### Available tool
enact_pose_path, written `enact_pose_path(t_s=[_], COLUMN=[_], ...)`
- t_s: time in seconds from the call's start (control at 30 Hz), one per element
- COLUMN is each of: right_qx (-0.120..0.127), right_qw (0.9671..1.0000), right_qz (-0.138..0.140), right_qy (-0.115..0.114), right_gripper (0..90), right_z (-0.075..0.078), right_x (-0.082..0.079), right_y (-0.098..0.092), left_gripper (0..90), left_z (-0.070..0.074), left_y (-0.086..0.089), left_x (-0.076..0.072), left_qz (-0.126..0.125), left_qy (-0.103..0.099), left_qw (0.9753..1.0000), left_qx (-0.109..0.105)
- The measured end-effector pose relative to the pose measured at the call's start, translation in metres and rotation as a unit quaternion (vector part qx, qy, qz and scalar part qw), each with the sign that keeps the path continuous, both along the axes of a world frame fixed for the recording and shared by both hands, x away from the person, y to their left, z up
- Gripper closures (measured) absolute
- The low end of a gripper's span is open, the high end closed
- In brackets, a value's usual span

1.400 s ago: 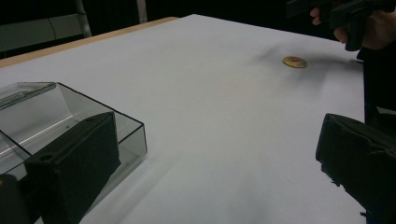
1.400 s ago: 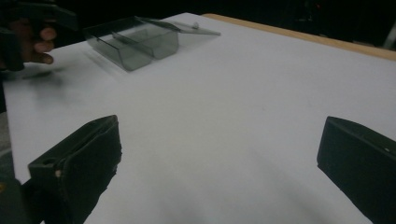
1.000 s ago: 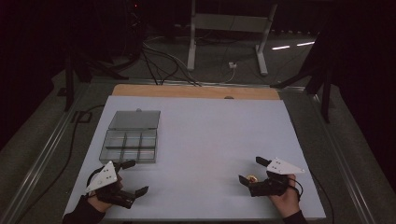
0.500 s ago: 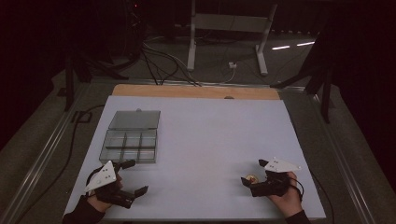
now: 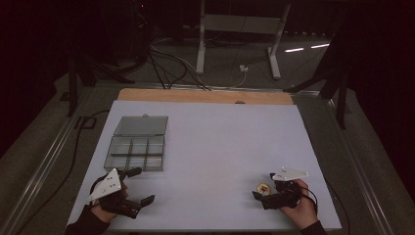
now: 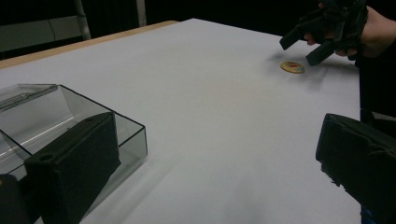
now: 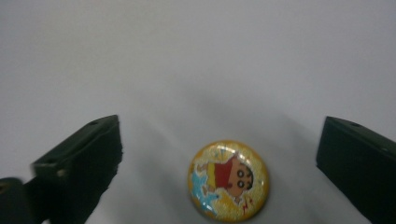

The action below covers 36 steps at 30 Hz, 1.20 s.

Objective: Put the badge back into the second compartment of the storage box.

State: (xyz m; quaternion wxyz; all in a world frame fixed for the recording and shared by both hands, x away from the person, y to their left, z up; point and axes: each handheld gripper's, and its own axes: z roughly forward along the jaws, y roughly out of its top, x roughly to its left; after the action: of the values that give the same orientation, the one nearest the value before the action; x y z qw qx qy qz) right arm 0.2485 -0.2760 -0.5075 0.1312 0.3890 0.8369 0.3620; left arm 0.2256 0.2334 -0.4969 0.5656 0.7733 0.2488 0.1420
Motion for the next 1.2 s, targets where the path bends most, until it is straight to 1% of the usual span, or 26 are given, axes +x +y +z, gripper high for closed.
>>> enact_pose_path(t_s=[0.03, 0.1, 0.17, 0.2, 0.3, 0.37, 0.43, 0.47, 0.5, 0.53, 0.6, 0.63, 0.67, 0.73, 0.77, 0.8, 0.83, 0.9, 1.03, 1.13, 1.2], right_qx=[0.000, -0.004, -0.007, -0.013, -0.019, -0.024, -0.027, -0.035, -0.035, -0.041, -0.048, -0.048, -0.054, -0.063, -0.063, -0.065, -0.066, -0.066, -0.065, -0.066, -0.072], right_qw=[1.0000, 1.0000, 0.9999, 0.9998, 0.9997, 0.9996, 0.9994, 0.9992, 0.9992, 0.9989, 0.9986, 0.9986, 0.9983, 0.9978, 0.9978, 0.9976, 0.9976, 0.9976, 0.9975, 0.9974, 0.9969], right_qz=[0.000, 0.000, 0.000, 0.000, -0.005, -0.007, -0.005, -0.003, -0.003, -0.001, -0.002, -0.002, -0.002, -0.003, -0.003, -0.005, -0.003, -0.002, -0.003, -0.001, -0.001], right_qy=[0.000, 0.007, 0.010, 0.012, 0.017, 0.016, 0.020, 0.022, 0.022, 0.022, 0.021, 0.021, 0.022, 0.022, 0.022, 0.020, 0.020, 0.020, 0.027, 0.030, 0.031], right_gripper=[4.3, 7.8, 8.3, 14.0, 15.3, 15.7, 18.0, 21.1, 21.1, 24.9, 28.2, 28.2, 31.1, 34.0, 34.0, 37.6, 39.2, 40.3, 46.4, 46.9, 47.1], right_z=[0.0000, 0.0004, 0.0002, 0.0000, -0.0002, -0.0007, -0.0015, -0.0028, -0.0028, -0.0037, -0.0040, -0.0040, -0.0047, -0.0054, -0.0054, -0.0048, -0.0047, -0.0046, -0.0040, -0.0038, -0.0035], right_x=[0.0000, -0.0003, -0.0003, -0.0008, -0.0009, -0.0006, -0.0003, -0.0002, -0.0002, -0.0002, -0.0003, -0.0003, -0.0002, 0.0001, 0.0001, -0.0001, -0.0001, -0.0003, 0.0003, 0.0010, 0.0012], right_y=[0.0000, 0.0003, 0.0002, -0.0004, -0.0010, -0.0012, -0.0012, -0.0003, -0.0003, 0.0008, 0.0018, 0.0018, 0.0022, 0.0028, 0.0028, 0.0035, 0.0040, 0.0045, 0.0041, 0.0037, 0.0050], left_gripper=[0.4, 0.4, 0.4, 0.4, 0.4, 0.4, 0.4, 0.4, 0.4, 0.4, 0.4, 0.4, 0.4, 0.4, 0.4, 0.4, 0.4, 0.5, 0.4, 0.4, 0.4], left_z=[0.0000, 0.0001, 0.0002, 0.0002, 0.0001, 0.0000, 0.0002, 0.0003, 0.0004, 0.0003, 0.0002, 0.0001, 0.0000, -0.0003, -0.0003, -0.0005, -0.0006, -0.0009, -0.0012, -0.0011, -0.0010], left_y=[0.0000, 0.0001, 0.0001, 0.0001, -0.0001, 0.0000, 0.0000, 0.0002, 0.0004, 0.0004, 0.0003, 0.0002, 0.0001, -0.0002, -0.0003, -0.0004, -0.0005, -0.0006, -0.0007, -0.0004, -0.0003], left_x=[0.0000, -0.0002, -0.0002, -0.0002, -0.0005, -0.0003, -0.0004, -0.0004, -0.0004, -0.0003, -0.0003, -0.0003, -0.0003, -0.0002, -0.0002, -0.0002, -0.0001, 0.0000, 0.0001, 0.0001, 0.0003], left_qz=[0.000, 0.000, -0.001, 0.000, 0.001, -0.001, -0.001, -0.001, -0.001, 0.000, 0.000, -0.001, -0.001, -0.002, -0.002, -0.002, -0.002, -0.003, -0.002, -0.002, -0.002], left_qy=[0.001, 0.000, 0.000, -0.001, -0.005, -0.003, -0.003, -0.002, -0.002, -0.003, -0.003, -0.002, -0.002, 0.000, 0.000, -0.001, 0.000, 0.001, 0.002, 0.002, 0.002], left_qw=[1.0000, 1.0000, 1.0000, 1.0000, 0.9999, 1.0000, 1.0000, 1.0000, 1.0000, 1.0000, 1.0000, 1.0000, 1.0000, 1.0000, 1.0000, 1.0000, 1.0000, 1.0000, 1.0000, 1.0000, 1.0000], left_qx=[0.000, 0.000, 0.000, 0.001, 0.009, 0.005, 0.003, 0.002, 0.001, 0.002, 0.003, 0.004, 0.005, 0.005, 0.006, 0.007, 0.006, 0.006, 0.008, 0.006, 0.005])
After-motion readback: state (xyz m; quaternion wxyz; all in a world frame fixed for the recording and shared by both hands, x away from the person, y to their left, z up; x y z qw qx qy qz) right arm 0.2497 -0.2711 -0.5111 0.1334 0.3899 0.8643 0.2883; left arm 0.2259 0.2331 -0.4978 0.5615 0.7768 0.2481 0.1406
